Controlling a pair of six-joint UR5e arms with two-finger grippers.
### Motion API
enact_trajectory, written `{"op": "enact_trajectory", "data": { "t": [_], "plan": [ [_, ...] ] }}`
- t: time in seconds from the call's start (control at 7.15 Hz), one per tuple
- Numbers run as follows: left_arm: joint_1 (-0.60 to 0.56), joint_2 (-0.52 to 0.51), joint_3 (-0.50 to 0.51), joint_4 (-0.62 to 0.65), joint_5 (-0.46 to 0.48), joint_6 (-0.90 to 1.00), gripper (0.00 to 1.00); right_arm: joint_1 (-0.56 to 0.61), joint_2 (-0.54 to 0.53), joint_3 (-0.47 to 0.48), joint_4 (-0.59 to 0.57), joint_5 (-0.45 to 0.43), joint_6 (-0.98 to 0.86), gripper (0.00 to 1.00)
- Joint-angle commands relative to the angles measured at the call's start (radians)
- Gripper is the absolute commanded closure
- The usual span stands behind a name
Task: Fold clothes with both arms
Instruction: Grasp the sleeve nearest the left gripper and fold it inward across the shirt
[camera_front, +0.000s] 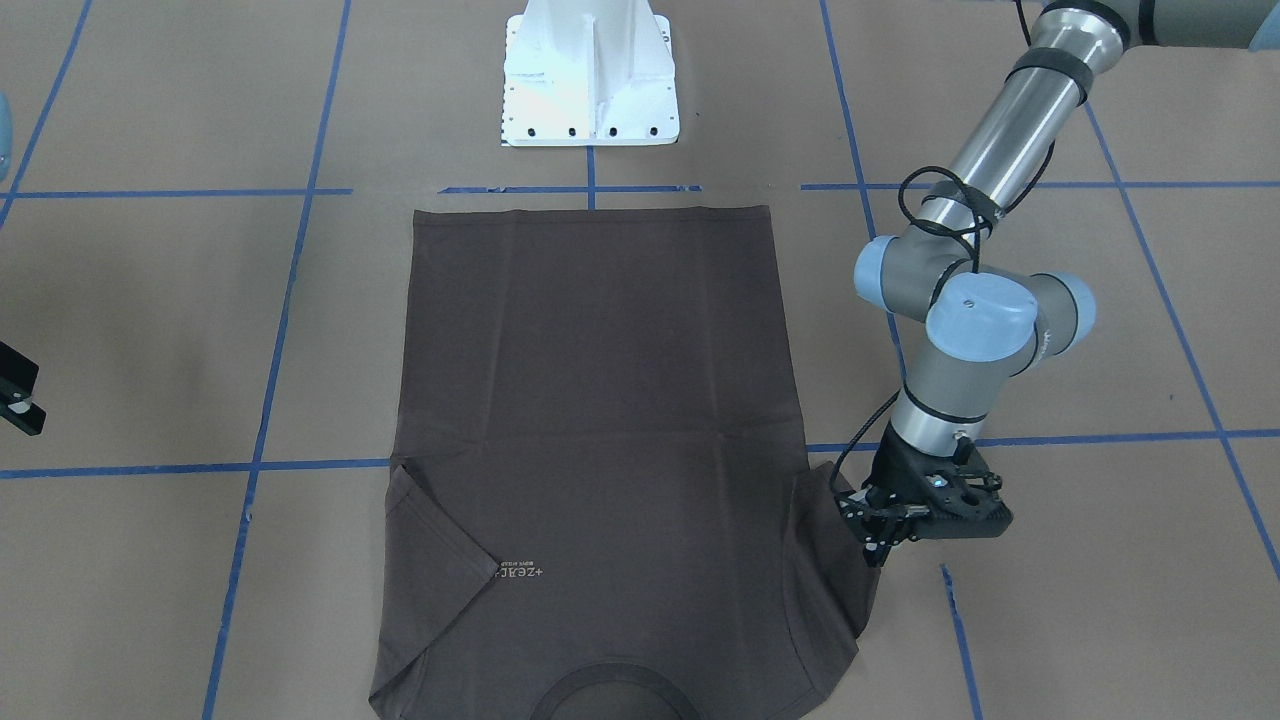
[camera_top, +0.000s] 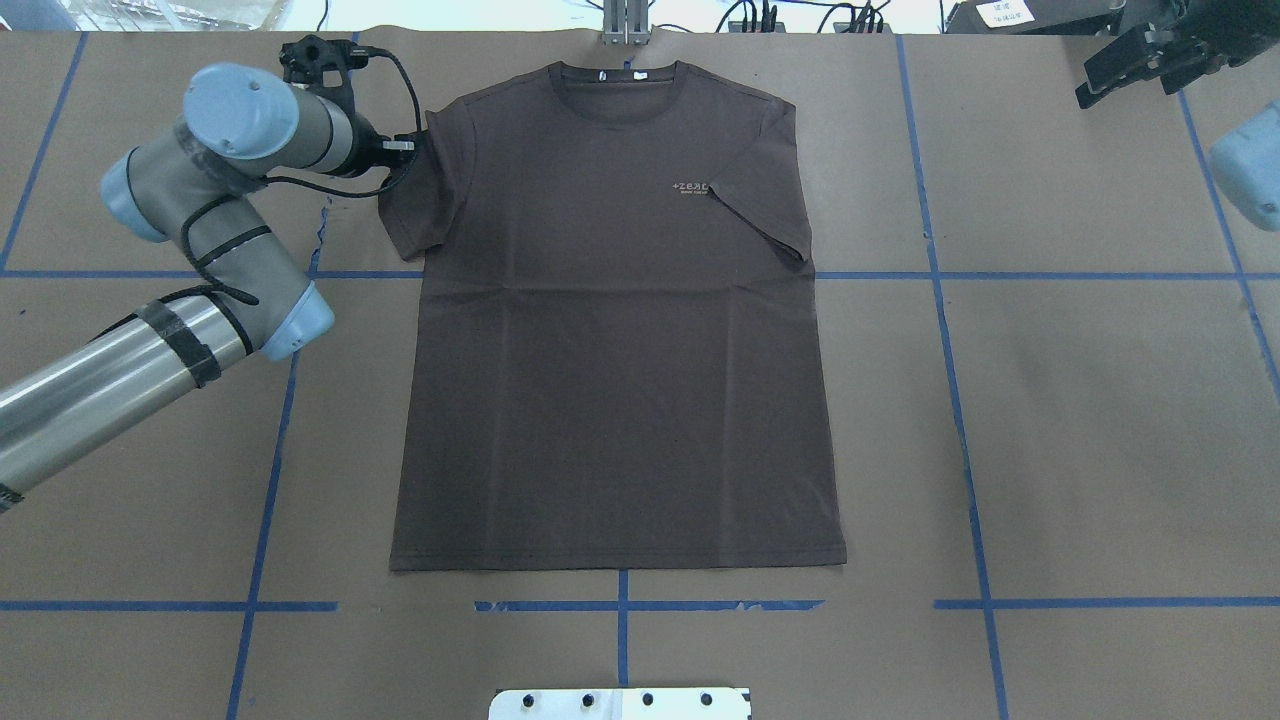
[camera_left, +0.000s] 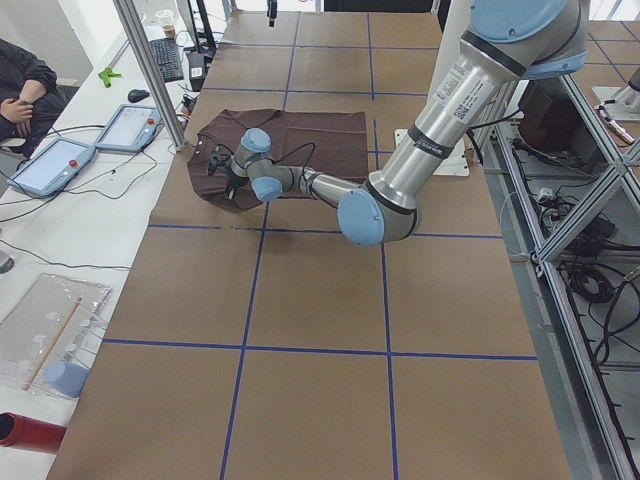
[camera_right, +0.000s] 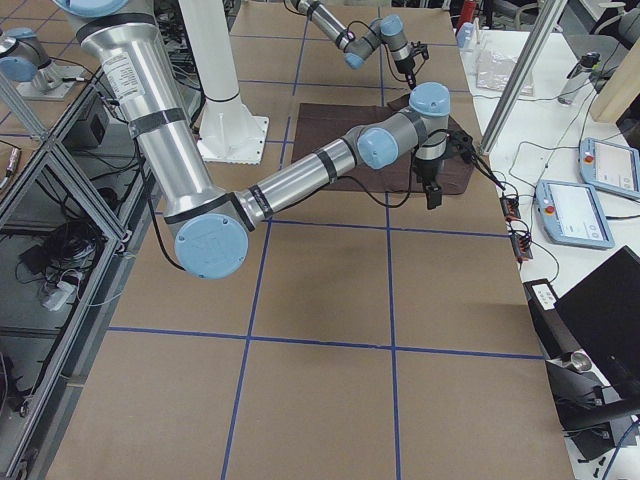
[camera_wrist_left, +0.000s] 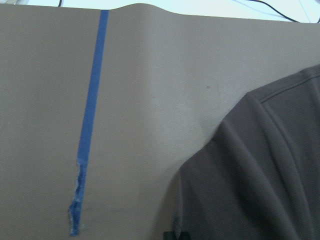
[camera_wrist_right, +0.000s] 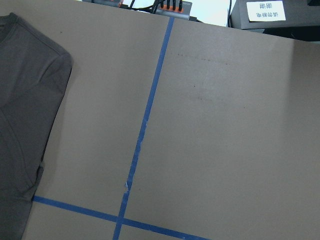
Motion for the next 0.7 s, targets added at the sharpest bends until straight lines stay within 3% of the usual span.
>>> {"op": "enact_trajectory", "data": {
  "t": [0.0,0.56],
  "plan": [
    [0.052,-0.122,0.001,0.177,0.004,-0.083,1.0,0.0,0.002,-0.001,0.0,-0.001,0.003,0.0],
    [0.085,-0.156,0.021,0.231,0.041,-0.1,1.0,-0.002,0.003,-0.001,0.0,-0.003,0.006,0.0]
  ]
}}
